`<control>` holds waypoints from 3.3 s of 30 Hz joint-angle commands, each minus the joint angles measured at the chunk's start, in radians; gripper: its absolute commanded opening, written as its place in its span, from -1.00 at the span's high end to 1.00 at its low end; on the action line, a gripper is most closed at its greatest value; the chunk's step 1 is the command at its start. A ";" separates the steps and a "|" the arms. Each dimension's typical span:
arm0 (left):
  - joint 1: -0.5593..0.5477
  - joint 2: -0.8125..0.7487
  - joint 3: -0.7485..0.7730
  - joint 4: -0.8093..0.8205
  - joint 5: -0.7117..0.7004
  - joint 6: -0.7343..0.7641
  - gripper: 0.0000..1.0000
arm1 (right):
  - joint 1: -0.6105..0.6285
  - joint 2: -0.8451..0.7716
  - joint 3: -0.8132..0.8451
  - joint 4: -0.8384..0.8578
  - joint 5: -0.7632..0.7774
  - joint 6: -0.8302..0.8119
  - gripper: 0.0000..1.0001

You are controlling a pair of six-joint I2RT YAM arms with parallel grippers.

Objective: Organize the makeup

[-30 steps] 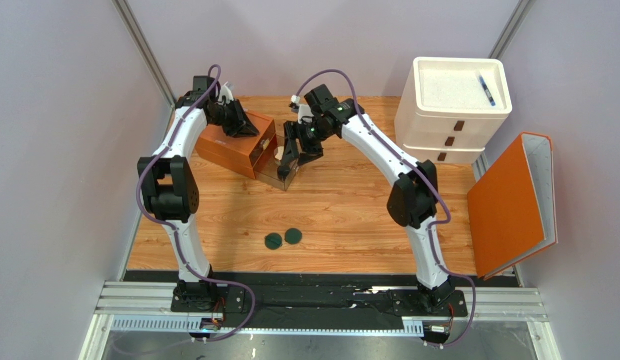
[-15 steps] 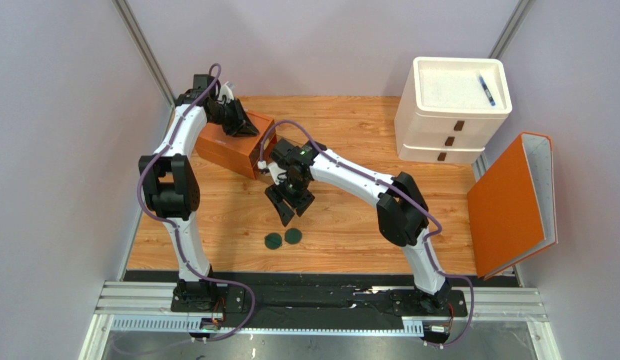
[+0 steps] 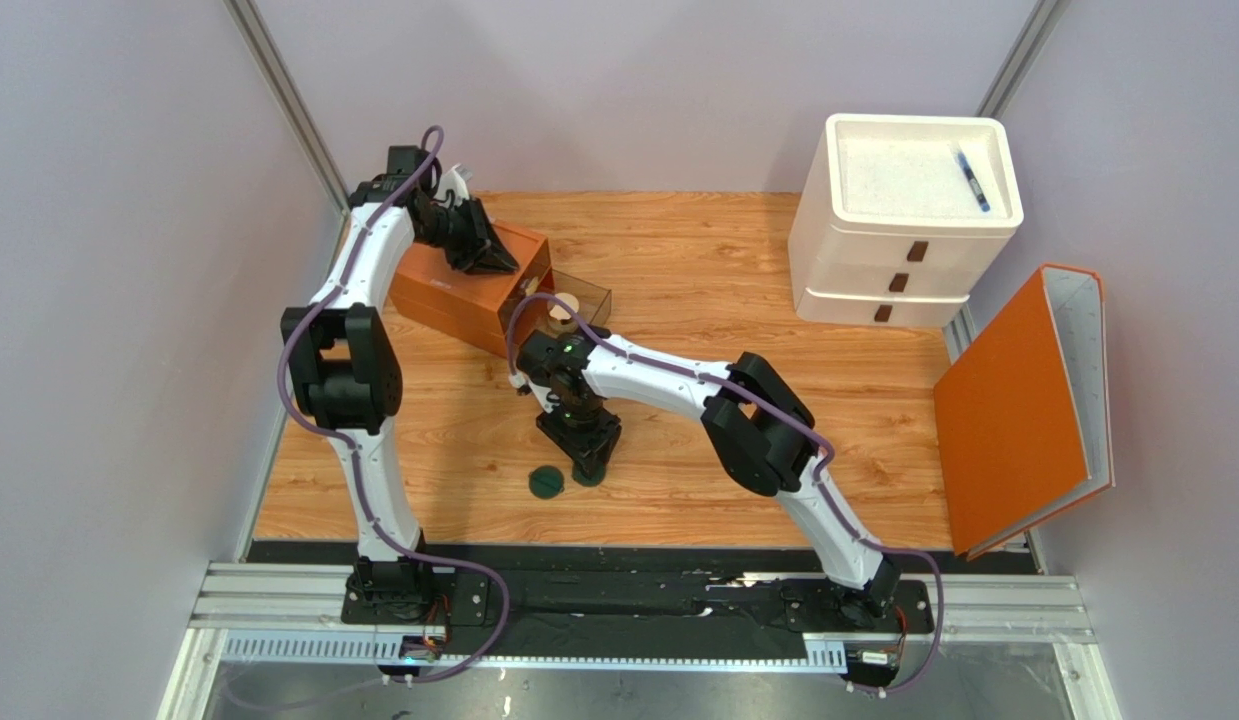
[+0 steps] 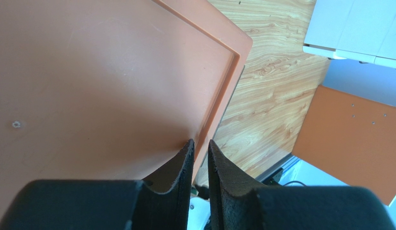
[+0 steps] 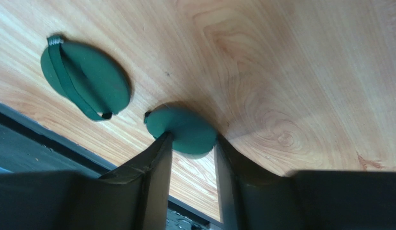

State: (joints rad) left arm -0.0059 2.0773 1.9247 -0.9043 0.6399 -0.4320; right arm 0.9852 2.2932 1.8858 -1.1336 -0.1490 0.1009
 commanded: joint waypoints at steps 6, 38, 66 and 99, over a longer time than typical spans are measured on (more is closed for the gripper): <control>0.000 0.052 0.017 -0.073 -0.052 0.055 0.51 | 0.013 0.029 -0.011 0.047 0.133 -0.003 0.82; 0.000 0.043 -0.009 -0.022 -0.037 0.003 0.51 | -0.272 0.143 0.619 0.163 -0.120 0.221 0.14; 0.000 0.024 -0.061 -0.011 -0.029 0.019 0.51 | 0.041 -0.107 0.125 0.025 -0.035 -0.047 -0.32; 0.000 0.017 -0.084 -0.047 -0.026 0.072 0.50 | 0.107 0.059 0.210 -0.015 0.221 -0.026 1.00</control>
State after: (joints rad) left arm 0.0006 2.0712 1.8797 -0.8524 0.7048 -0.4168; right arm 1.1500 2.4287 2.1380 -1.1458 -0.0769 0.0967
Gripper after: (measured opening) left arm 0.245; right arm 0.011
